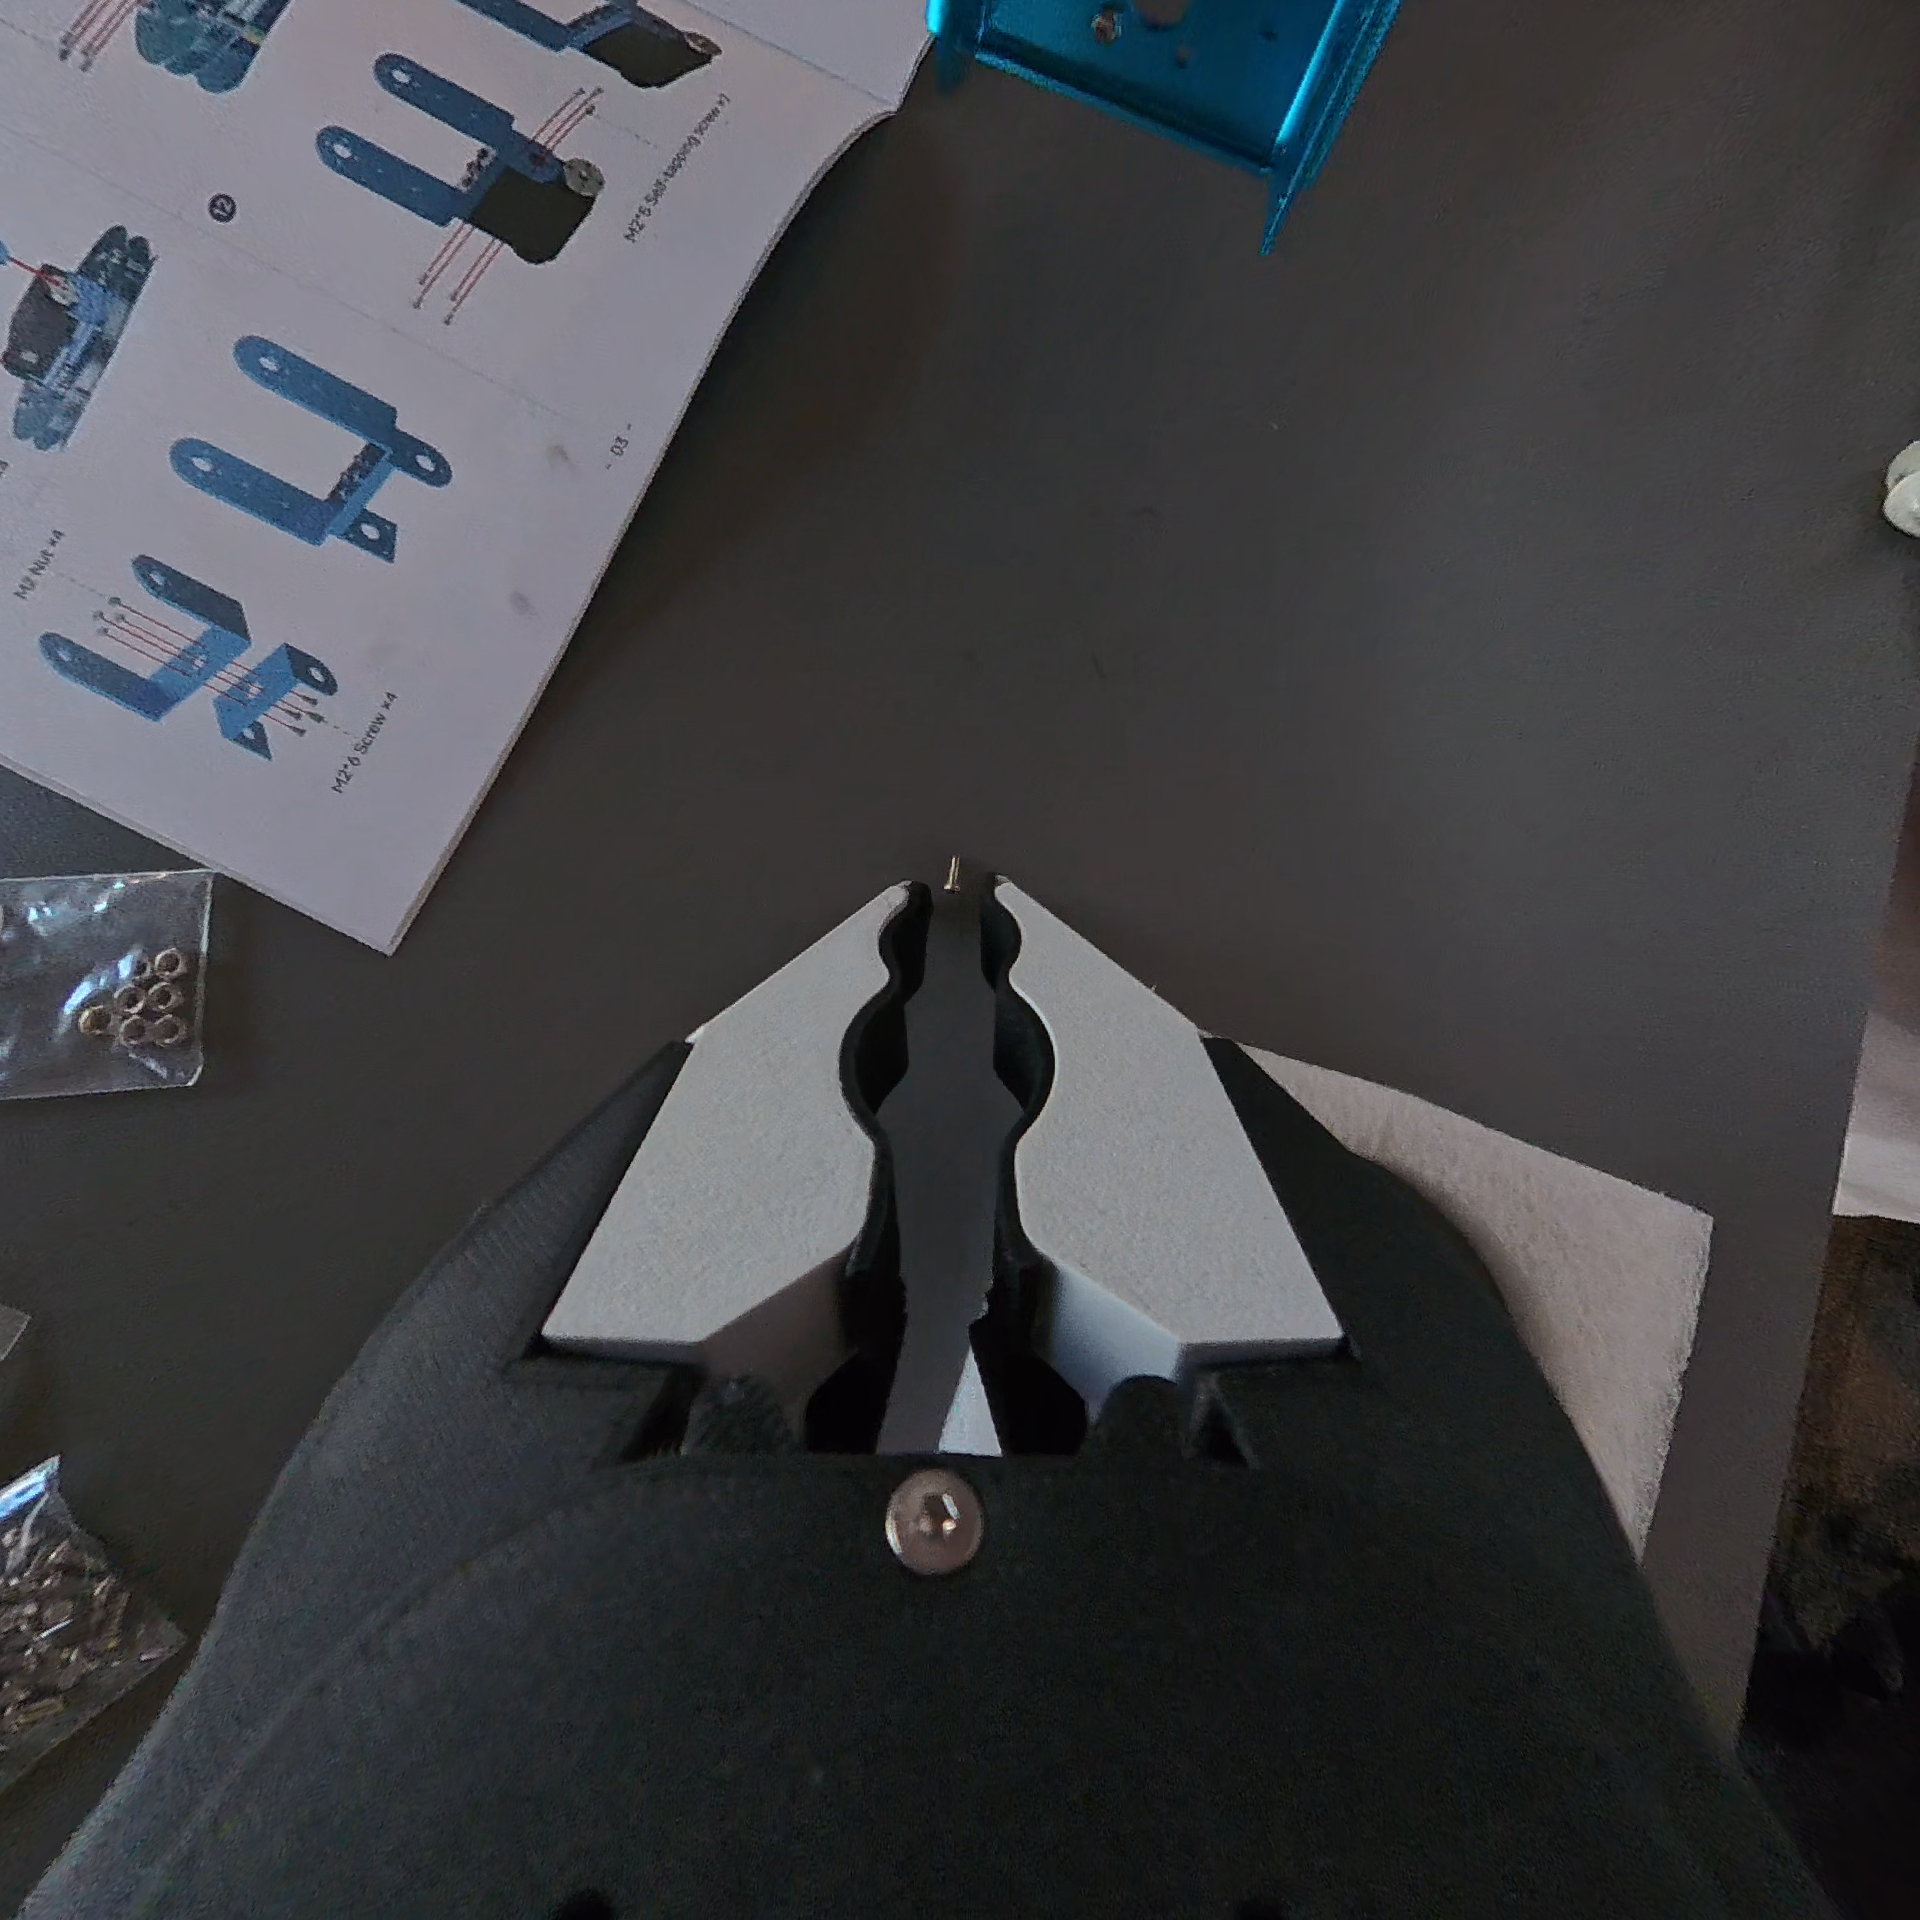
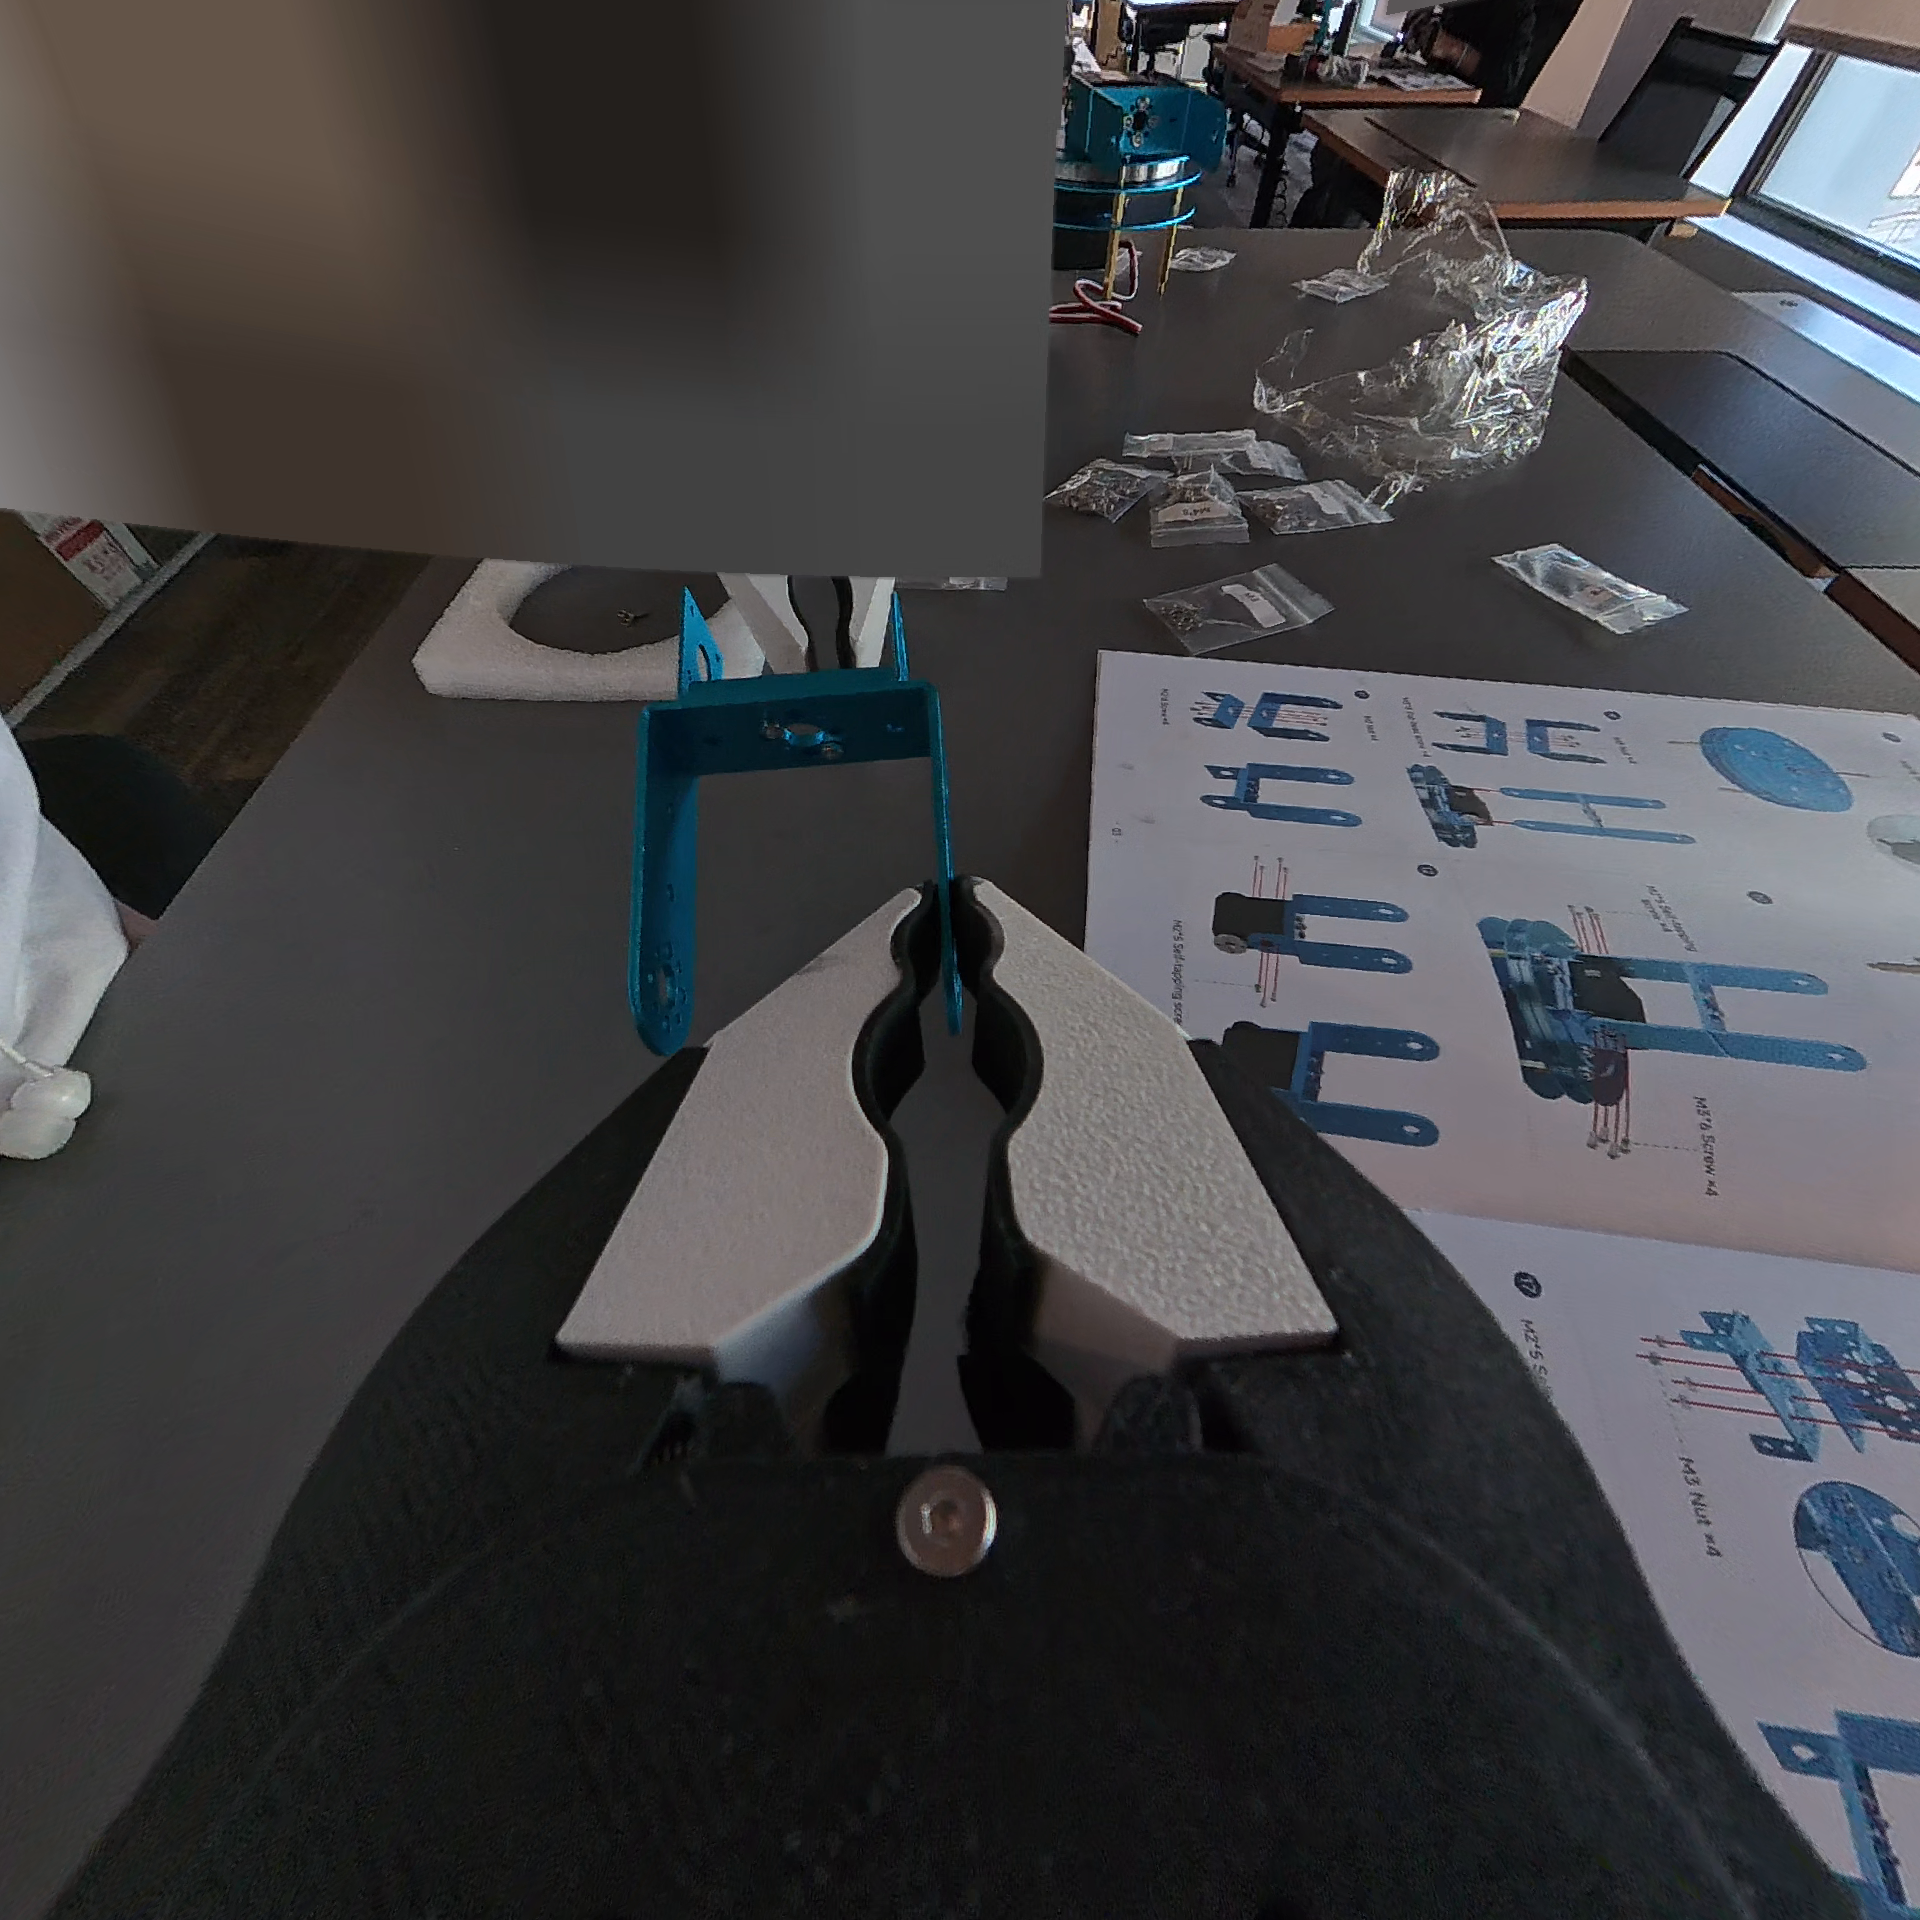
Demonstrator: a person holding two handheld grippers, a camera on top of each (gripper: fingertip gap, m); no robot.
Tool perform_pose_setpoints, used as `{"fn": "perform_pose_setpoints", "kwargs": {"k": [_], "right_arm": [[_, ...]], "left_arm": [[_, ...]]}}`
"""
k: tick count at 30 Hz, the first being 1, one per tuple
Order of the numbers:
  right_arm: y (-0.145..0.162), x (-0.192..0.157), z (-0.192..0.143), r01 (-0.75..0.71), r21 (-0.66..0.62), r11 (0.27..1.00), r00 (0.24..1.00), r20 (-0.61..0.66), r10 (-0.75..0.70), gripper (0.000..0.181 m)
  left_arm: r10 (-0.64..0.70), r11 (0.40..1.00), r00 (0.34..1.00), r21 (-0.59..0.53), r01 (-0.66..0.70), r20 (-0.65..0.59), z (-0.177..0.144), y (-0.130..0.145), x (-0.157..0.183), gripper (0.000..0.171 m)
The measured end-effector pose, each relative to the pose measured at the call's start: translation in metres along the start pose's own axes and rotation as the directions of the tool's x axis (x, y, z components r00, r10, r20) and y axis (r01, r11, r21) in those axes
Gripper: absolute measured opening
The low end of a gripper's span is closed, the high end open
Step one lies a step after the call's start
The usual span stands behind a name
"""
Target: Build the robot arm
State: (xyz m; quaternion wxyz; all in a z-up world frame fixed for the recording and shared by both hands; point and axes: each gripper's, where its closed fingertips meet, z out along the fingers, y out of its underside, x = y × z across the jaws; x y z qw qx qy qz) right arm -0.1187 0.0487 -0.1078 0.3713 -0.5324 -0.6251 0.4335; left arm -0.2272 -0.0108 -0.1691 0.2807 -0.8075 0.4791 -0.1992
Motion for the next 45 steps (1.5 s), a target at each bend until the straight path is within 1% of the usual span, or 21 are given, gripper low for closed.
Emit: {"fn": "perform_pose_setpoints", "kwargs": {"k": [12, 20, 24, 30, 38, 40, 41, 43, 45], "right_arm": [[0.004, 0.002, -0.001, -0.006, -0.01, 1.0, 1.0, -0.001, 0.006, 0.001], [0.004, 0.004, 0.0, -0.009, 0.0, 1.0, 1.0, -0.007, 0.009, 0.001], [0.006, 0.004, 0.002, -0.006, -0.002, 1.0, 1.0, -0.012, 0.006, 0.001], [0.007, 0.002, 0.006, 0.022, -0.015, 1.0, 1.0, -0.016, -0.023, 0.001], [0.002, -0.007, 0.012, 0.105, -0.017, 0.994, 0.994, -0.031, -0.106, 0.001], [-0.001, -0.009, 0.012, 0.12, -0.002, 0.993, 0.992, -0.037, -0.12, 0.001], [-0.003, -0.01, 0.012, 0.125, 0.011, 0.992, 0.992, -0.036, -0.125, 0.001], [-0.009, -0.013, 0.011, 0.135, 0.054, 0.989, 0.991, -0.032, -0.134, 0.0], [-0.016, -0.014, 0.009, 0.134, 0.098, 0.986, 0.991, -0.037, -0.131, 0.0]], "left_arm": [[0.038, 0.999, 0.999, 0.014, -0.038, -0.015, 0.001, -0.001, 0.001, 0.003], [0.047, 0.999, 0.999, 0.018, -0.048, 0.022, -0.001, -0.002, 0.0, 0.001], [0.028, 0.999, 0.999, 0.035, -0.029, 0.027, -0.006, -0.006, 0.0, 0.001], [0.002, 0.995, 1.0, 0.101, -0.003, 0.014, -0.019, -0.027, 0.006, 0.001], [-0.039, 0.982, 0.998, 0.184, 0.048, -0.054, -0.03, -0.08, 0.028, 0.001], [-0.029, 0.982, 0.997, 0.187, 0.042, -0.071, -0.031, -0.089, 0.035, 0.001], [-0.021, 0.982, 0.998, 0.186, 0.031, -0.057, -0.031, -0.093, 0.035, 0.001], [-0.002, 0.983, 0.999, 0.186, 0.011, -0.05, -0.032, -0.099, 0.039, 0.001], [-0.012, 0.982, 0.999, 0.186, 0.021, -0.051, -0.033, -0.106, 0.041, 0.001]]}}
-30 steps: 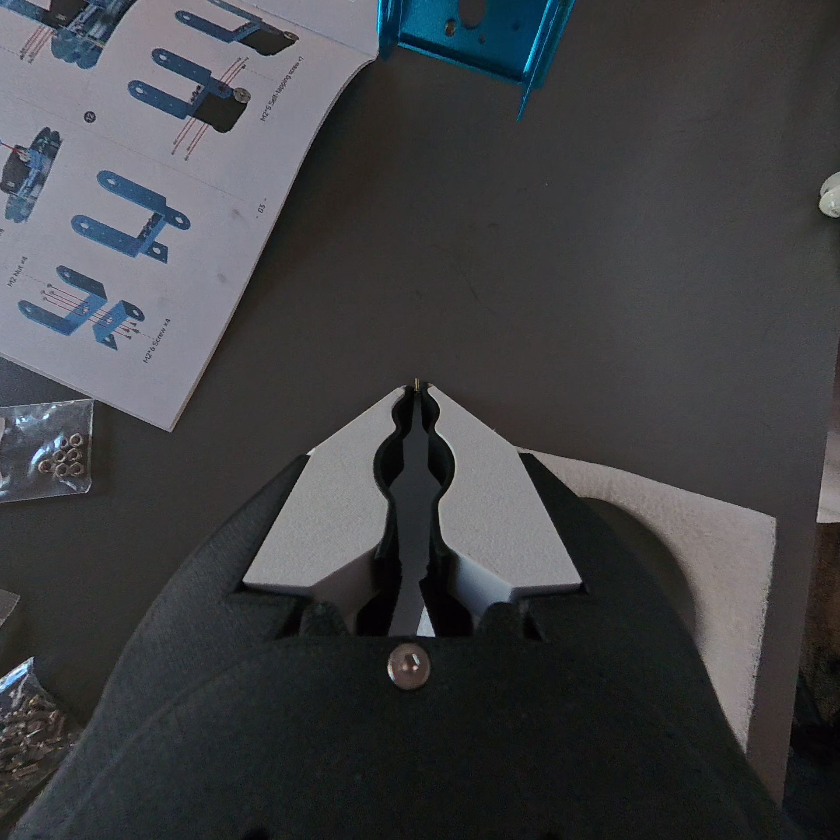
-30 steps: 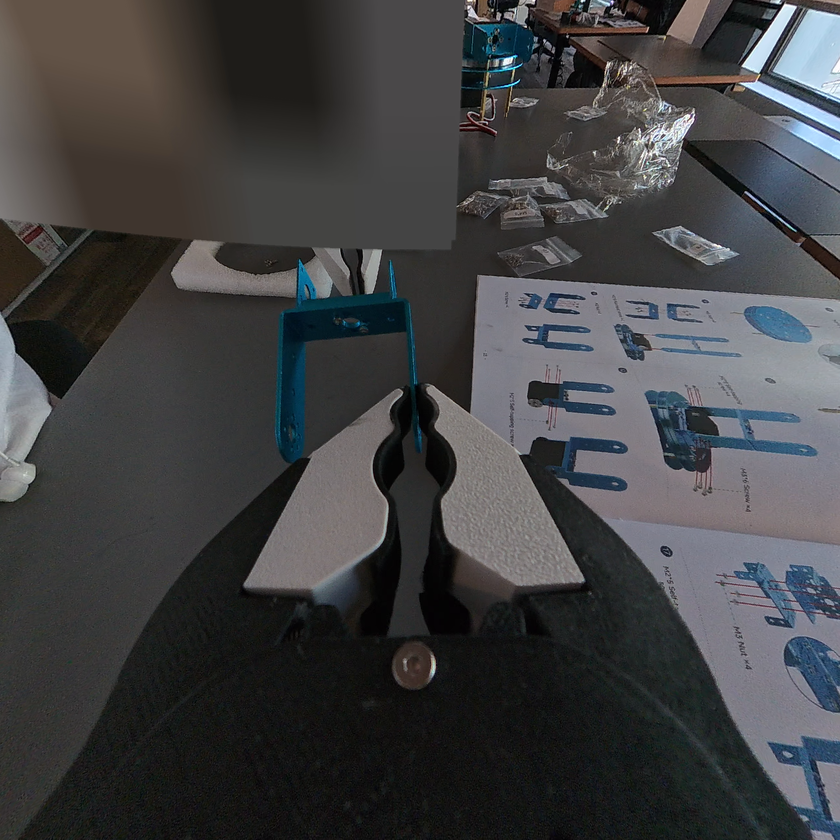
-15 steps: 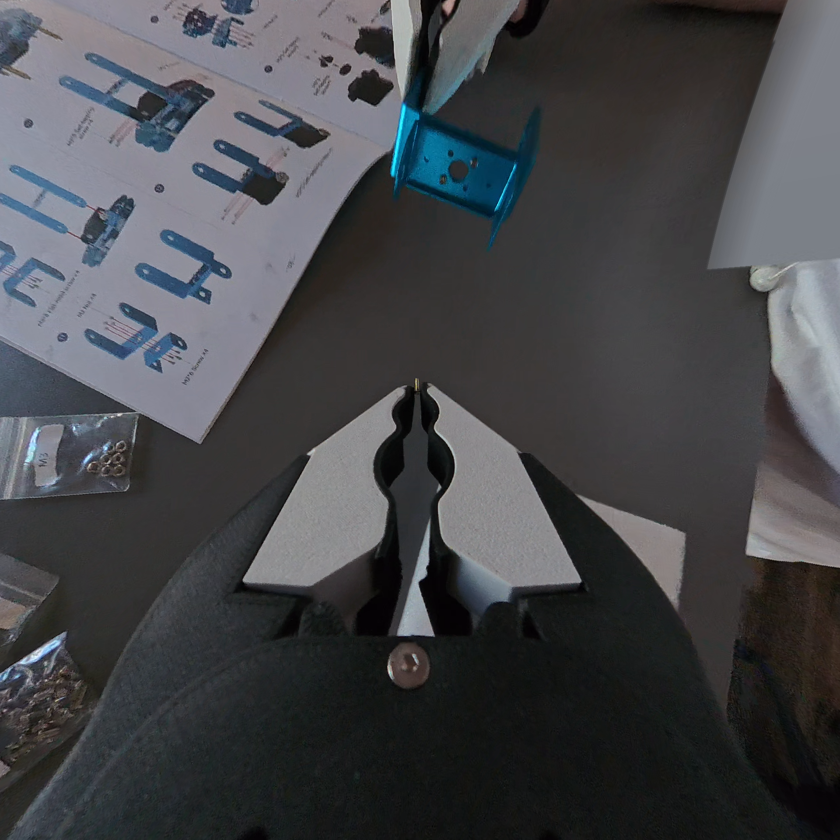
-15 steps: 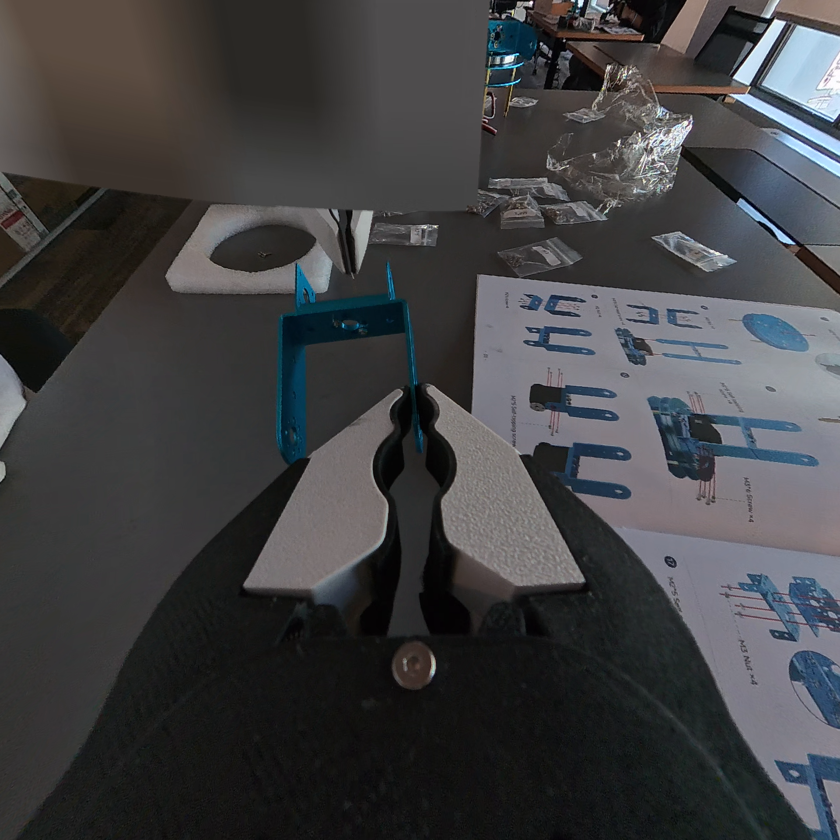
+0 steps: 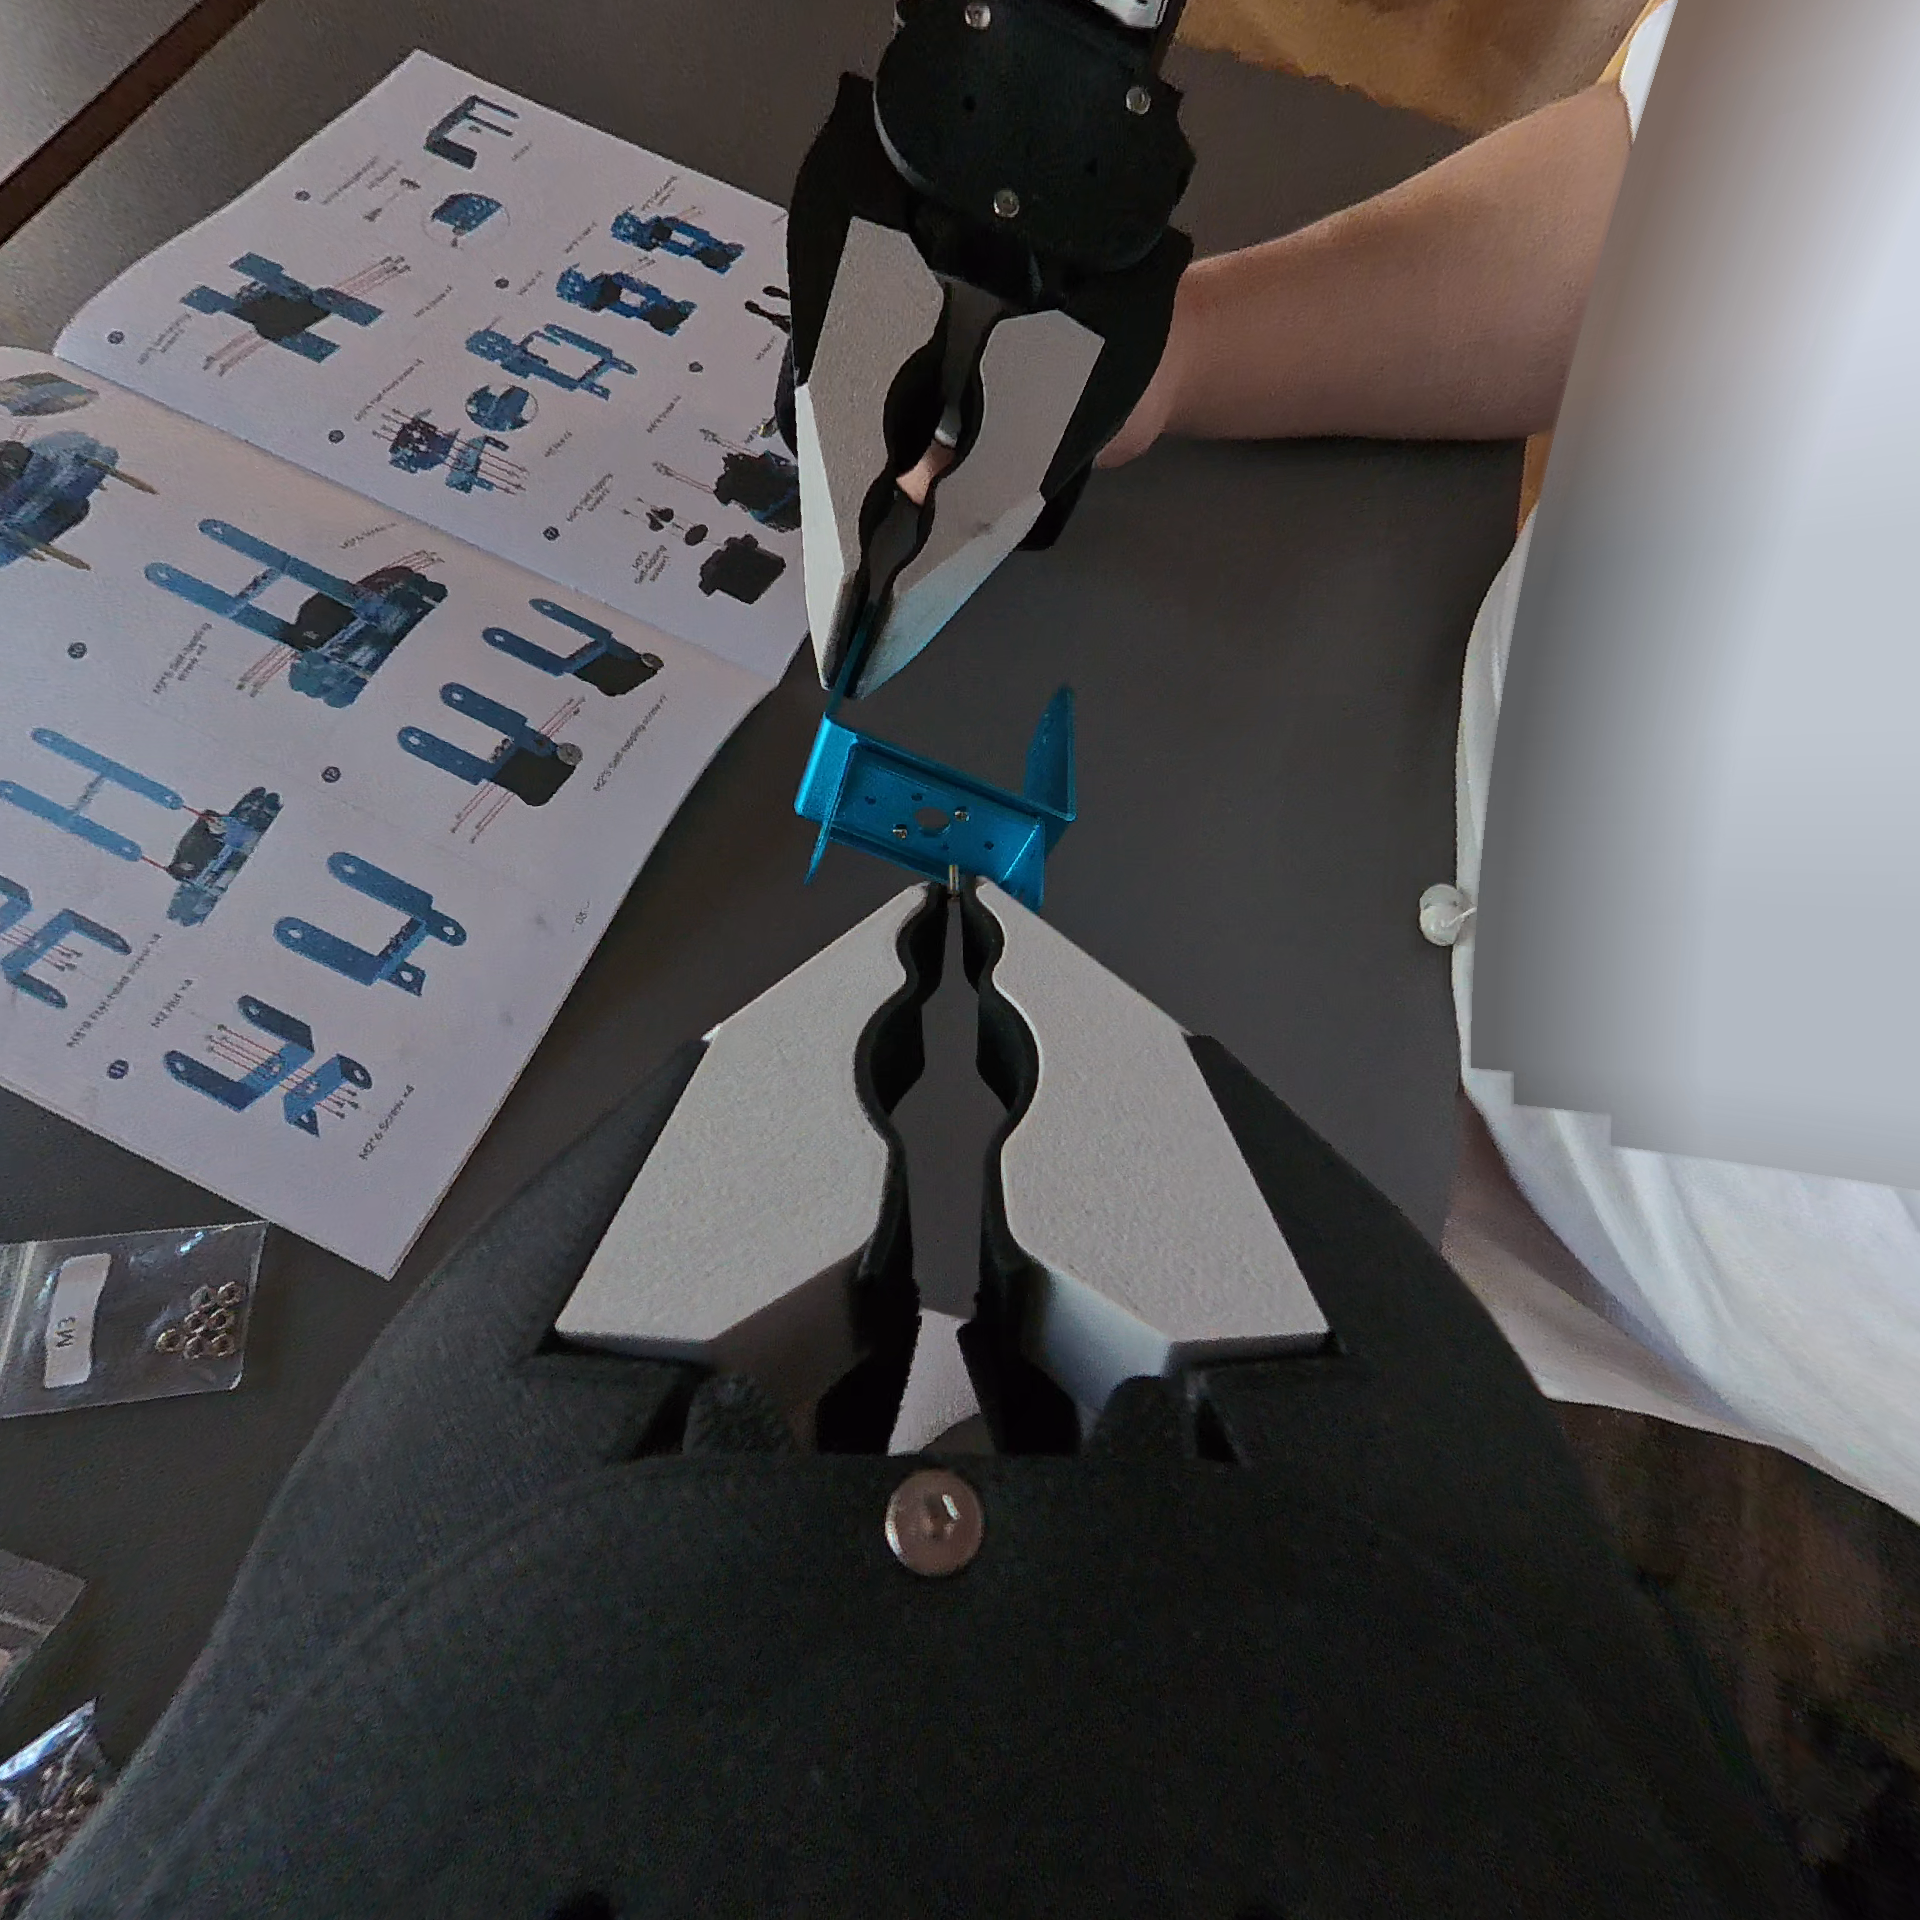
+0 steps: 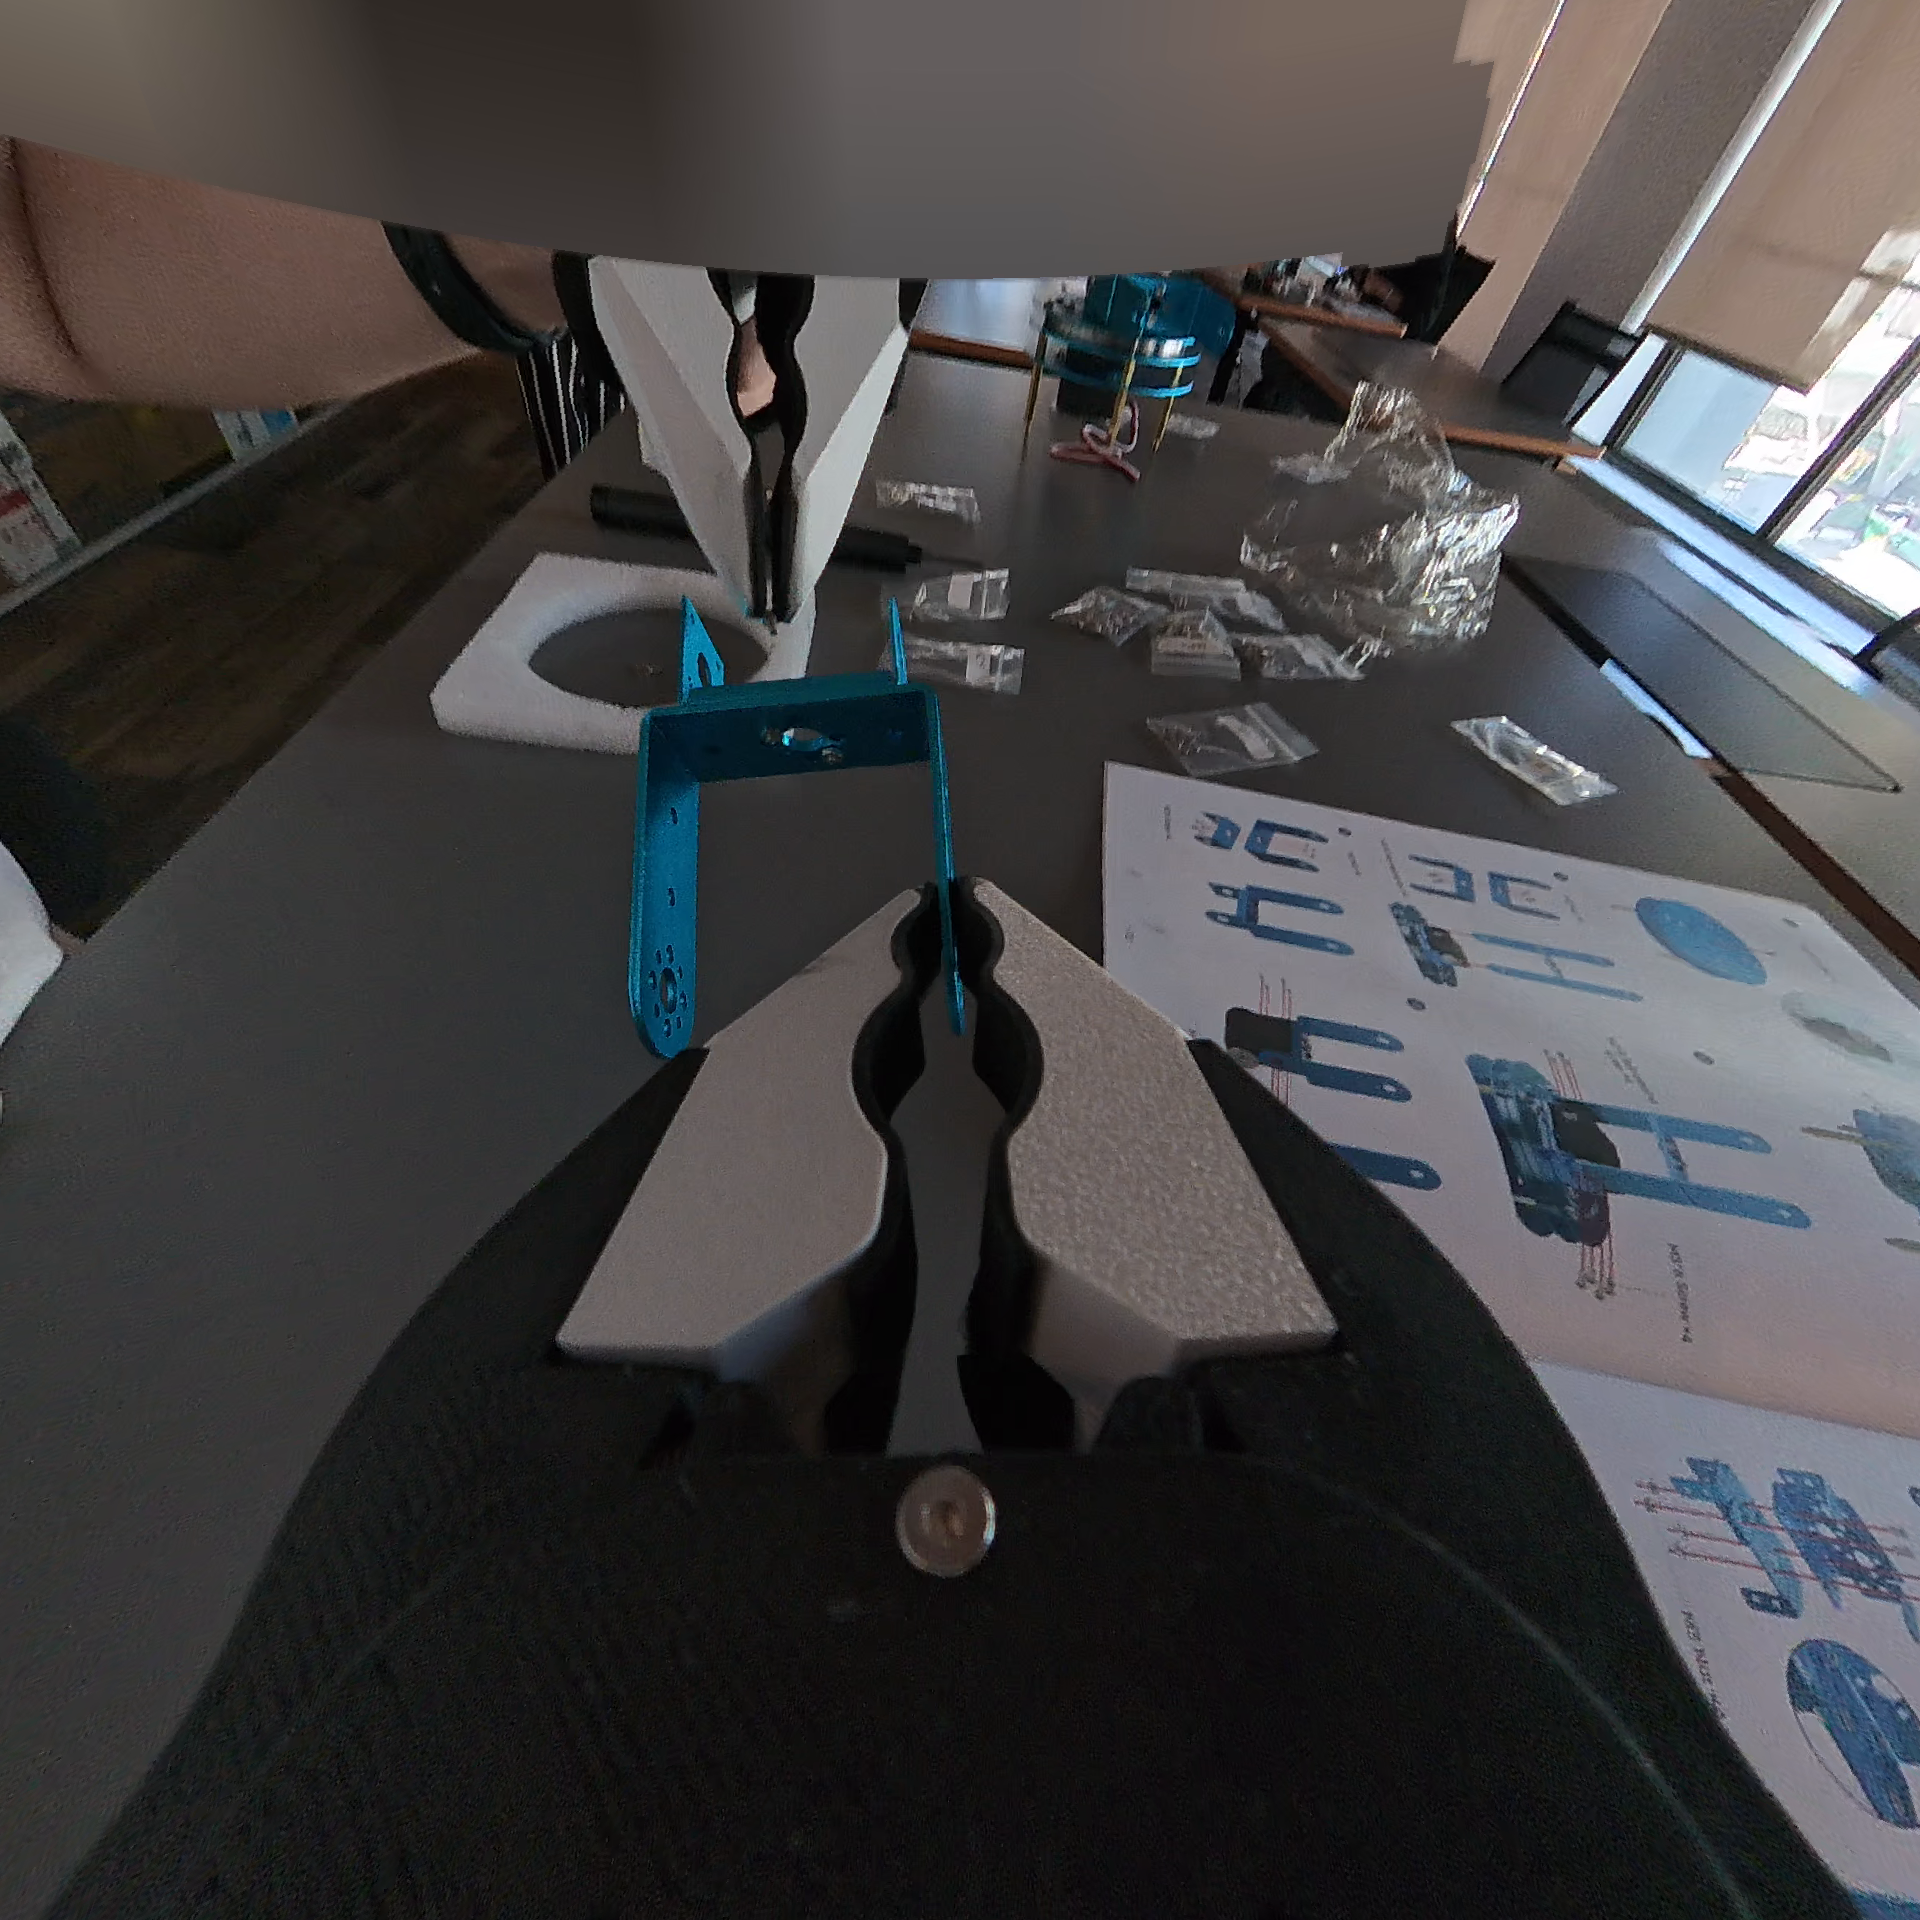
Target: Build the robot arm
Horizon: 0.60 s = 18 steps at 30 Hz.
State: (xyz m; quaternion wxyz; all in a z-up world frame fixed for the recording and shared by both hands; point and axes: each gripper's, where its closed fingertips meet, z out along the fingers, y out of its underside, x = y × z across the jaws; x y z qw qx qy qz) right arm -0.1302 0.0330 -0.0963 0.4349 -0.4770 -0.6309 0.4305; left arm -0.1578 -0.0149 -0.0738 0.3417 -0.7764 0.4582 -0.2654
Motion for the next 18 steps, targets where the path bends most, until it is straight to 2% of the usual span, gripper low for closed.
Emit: {"fn": "perform_pose_setpoints", "kwargs": {"k": [9, 18], "right_arm": [[-0.015, 0.001, -0.006, 0.067, 0.075, 0.995, 0.997, -0.046, -0.063, 0.0], [-0.017, -0.002, -0.005, 0.097, 0.068, 0.993, 0.994, -0.064, -0.092, 0.0]], "left_arm": [[-0.085, 0.995, 0.996, -0.046, 0.086, 0.014, 0.0, -0.012, -0.002, 0.001], [-0.1, 0.992, 0.995, -0.074, 0.101, 0.019, 0.003, -0.012, -0.002, 0.0]]}}
